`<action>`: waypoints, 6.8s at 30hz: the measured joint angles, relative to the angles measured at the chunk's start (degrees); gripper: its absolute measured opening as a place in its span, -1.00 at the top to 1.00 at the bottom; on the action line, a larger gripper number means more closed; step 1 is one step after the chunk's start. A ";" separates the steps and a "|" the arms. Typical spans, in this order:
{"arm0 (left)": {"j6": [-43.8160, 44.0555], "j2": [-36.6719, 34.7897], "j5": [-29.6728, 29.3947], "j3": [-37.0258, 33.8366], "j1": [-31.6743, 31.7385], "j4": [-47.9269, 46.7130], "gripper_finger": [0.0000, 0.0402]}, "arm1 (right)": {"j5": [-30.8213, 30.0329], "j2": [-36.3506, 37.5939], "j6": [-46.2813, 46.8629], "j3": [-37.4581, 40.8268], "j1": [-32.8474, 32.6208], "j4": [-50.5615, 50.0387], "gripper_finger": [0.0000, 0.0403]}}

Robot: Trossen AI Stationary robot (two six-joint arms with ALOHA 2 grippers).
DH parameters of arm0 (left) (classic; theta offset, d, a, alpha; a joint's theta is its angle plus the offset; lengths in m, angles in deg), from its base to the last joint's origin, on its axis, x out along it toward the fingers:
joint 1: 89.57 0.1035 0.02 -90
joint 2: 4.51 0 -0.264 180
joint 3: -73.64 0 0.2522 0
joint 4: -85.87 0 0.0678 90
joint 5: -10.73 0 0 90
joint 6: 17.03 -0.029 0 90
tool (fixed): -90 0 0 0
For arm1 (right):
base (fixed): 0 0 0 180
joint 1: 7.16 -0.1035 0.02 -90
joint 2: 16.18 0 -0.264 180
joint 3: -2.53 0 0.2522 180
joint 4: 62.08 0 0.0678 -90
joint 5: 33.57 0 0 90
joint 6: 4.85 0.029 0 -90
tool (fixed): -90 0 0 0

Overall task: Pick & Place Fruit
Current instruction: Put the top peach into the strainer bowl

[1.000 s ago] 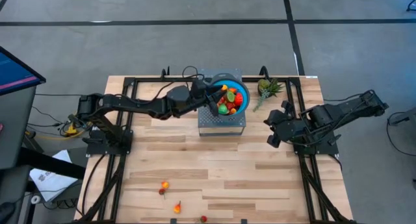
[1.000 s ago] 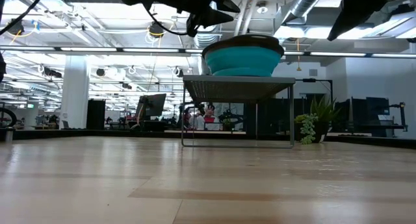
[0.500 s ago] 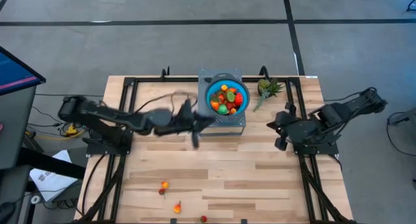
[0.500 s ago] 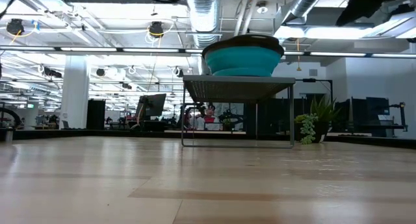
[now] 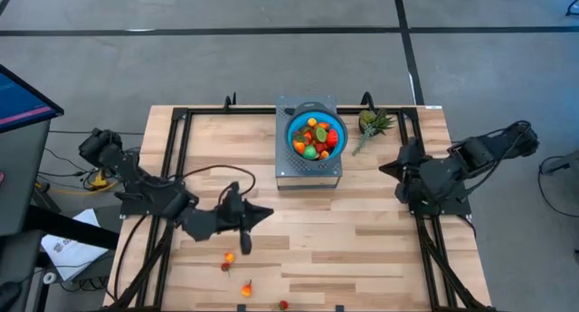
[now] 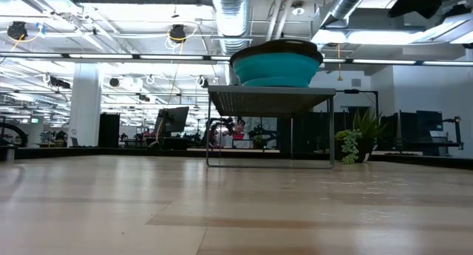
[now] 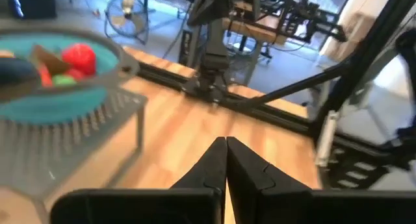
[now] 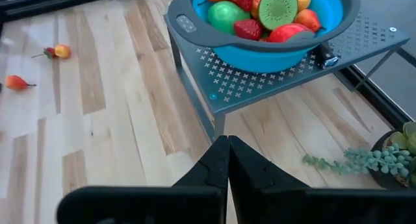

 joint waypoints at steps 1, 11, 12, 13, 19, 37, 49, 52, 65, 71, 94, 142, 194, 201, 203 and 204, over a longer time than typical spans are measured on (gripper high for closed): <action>2.28 -0.05 -0.04 0.02 -0.57 -0.72 1.00 | -0.01 0.49 -0.01 0.00 -0.18 -0.04 1.00; 12.98 6.30 -0.01 5.57 -6.37 -1.10 1.00 | -0.03 2.63 -0.45 0.00 -0.69 -2.45 1.00; 12.79 7.73 -0.02 6.90 -6.91 -1.30 1.00 | -0.04 2.63 -0.45 0.00 -0.69 -2.52 1.00; 12.75 9.35 -0.02 8.38 -7.29 -1.28 1.00 | -0.04 2.61 -0.45 0.00 -0.69 -2.66 1.00; 16.71 15.46 0.76 11.61 -9.27 -2.91 1.00 | -0.04 2.61 -0.50 0.00 -0.69 -2.92 1.00; 43.20 15.77 34.42 10.47 -9.76 -47.74 1.00 | -0.04 2.54 -0.47 0.00 -0.69 -4.79 1.00; 42.70 15.66 36.17 6.83 -9.74 -47.45 0.99 | -0.04 2.54 -0.47 0.00 -0.69 -5.57 1.00; 42.67 15.65 36.17 5.93 -9.74 -47.32 0.99 | -0.06 2.54 -0.47 0.00 -0.69 -6.70 1.00; 32.67 15.64 39.82 2.97 -9.57 -47.00 0.78 | -0.04 2.54 1.67 0.00 -0.69 -8.48 1.00; 20.05 15.64 40.08 2.97 -9.57 -46.71 0.36 | -0.04 2.54 1.52 0.00 -0.69 -9.22 1.00; -8.51 15.64 39.74 -3.60 -7.57 -42.49 -0.38 | -0.02 2.54 1.52 0.00 -0.69 -10.64 1.00; -17.25 18.95 48.46 -8.02 -3.18 -28.95 -0.06 | -0.02 2.54 3.02 0.00 -0.69 -13.27 1.00; -13.84 -1.49 28.83 -7.93 18.70 -1.46 0.42 | -0.02 2.57 4.09 0.00 -0.67 -13.42 1.00; -19.17 -3.53 28.46 -7.95 23.99 9.11 0.44 | -1.28 2.55 4.23 -0.02 -0.69 -13.42 1.00; -21.33 -3.23 28.49 -7.96 25.00 12.99 0.43 | -1.32 2.54 5.34 -0.02 -0.69 -13.44 1.00; -22.31 -3.04 28.49 -7.80 25.81 14.13 0.43 | -1.40 2.54 6.02 -0.02 -0.67 -13.44 1.00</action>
